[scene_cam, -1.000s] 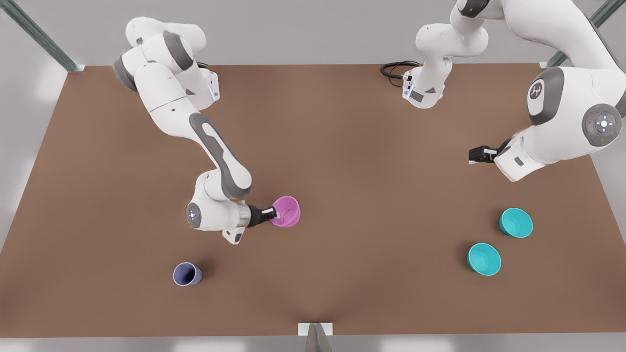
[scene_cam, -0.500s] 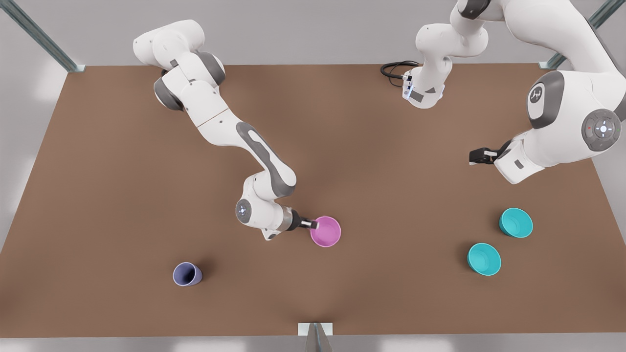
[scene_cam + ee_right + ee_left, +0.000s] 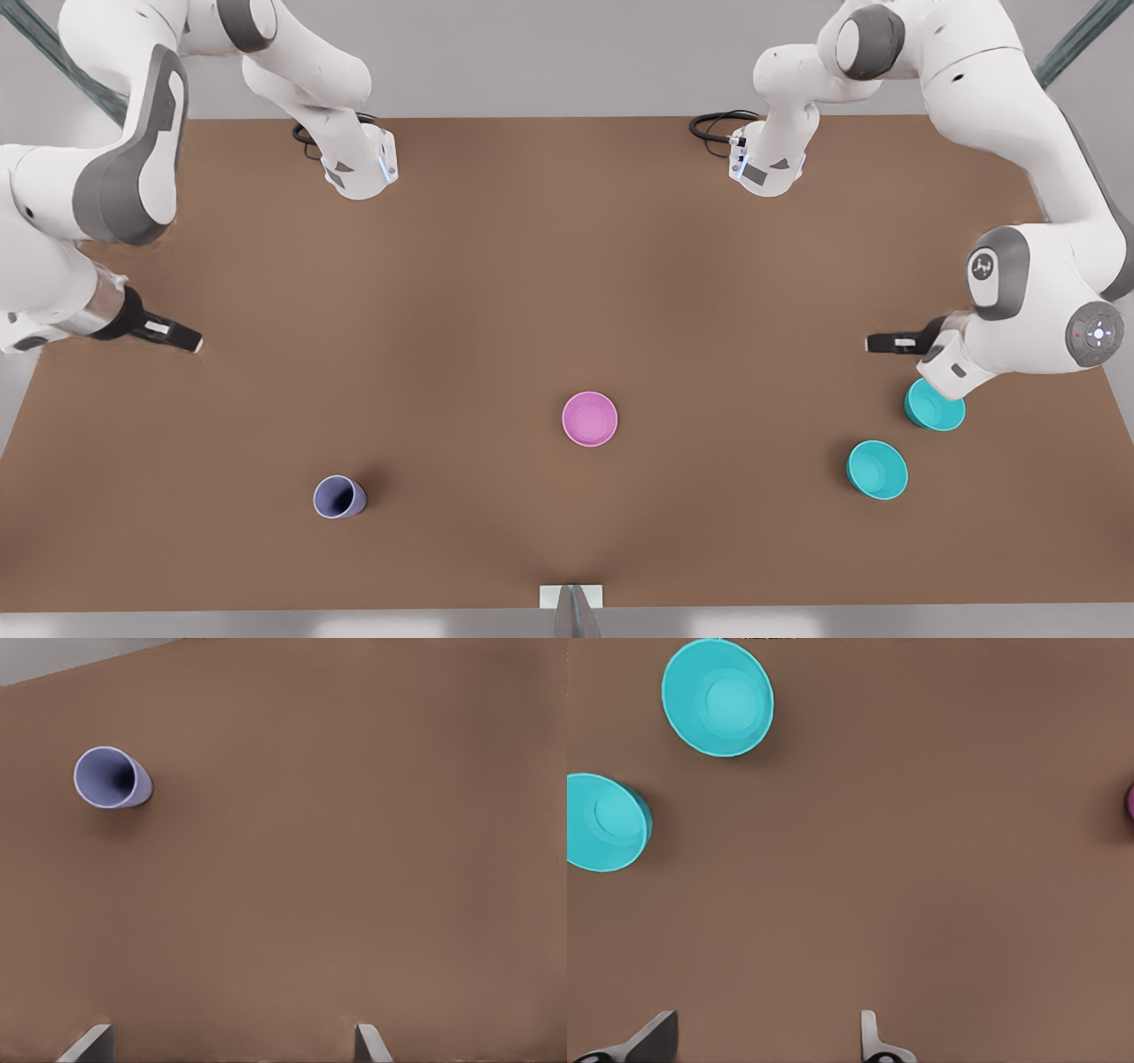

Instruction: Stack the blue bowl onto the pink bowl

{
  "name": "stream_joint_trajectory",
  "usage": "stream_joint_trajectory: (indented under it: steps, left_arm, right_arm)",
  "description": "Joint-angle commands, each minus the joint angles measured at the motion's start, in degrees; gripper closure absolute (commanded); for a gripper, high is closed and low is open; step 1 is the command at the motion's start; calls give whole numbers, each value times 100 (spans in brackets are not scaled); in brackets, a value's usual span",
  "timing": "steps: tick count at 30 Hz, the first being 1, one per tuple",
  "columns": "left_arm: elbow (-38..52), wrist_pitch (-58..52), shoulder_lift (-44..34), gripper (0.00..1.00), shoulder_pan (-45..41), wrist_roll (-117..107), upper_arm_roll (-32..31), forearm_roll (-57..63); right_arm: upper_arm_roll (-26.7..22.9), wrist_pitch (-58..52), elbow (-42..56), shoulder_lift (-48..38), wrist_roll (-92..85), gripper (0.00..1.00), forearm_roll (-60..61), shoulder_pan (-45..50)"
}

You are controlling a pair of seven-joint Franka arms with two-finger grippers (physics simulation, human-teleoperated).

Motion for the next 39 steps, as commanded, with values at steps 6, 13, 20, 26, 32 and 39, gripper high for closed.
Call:
stream_joint_trajectory:
  steps: [6, 13, 20, 26, 32, 39]
  left_arm:
    - [-76, 2611, 1145, 0, 1832, 3977, 728, -658]
    - [-85, 3042, 2007, 0, 2017, 4092, 754, -1564]
    - [-427, 3121, 2209, 0, 1999, 4109, 754, -1520]
    - [-542, 3174, 2227, 0, 1990, 4074, 754, -1590]
    - [-682, 3121, 2271, 29, 1938, 3846, 692, -1959]
    - [-673, 3042, 2191, 79, 1929, 3705, 692, -1950]
  right_arm:
    - [-132, -854, -1032, -1013, -2855, 0, -176, 204]
    - [-132, -862, -1049, -969, -2855, 0, -132, 160]
    - [-124, -906, -1041, -960, -2855, 0, -97, 168]
    - [-124, -915, -1049, -925, -2855, 0, -97, 160]
    - [-124, -924, -1049, -881, -2864, 0, -88, 151]
    - [-132, -924, -1120, -846, -2864, 0, -18, 54]
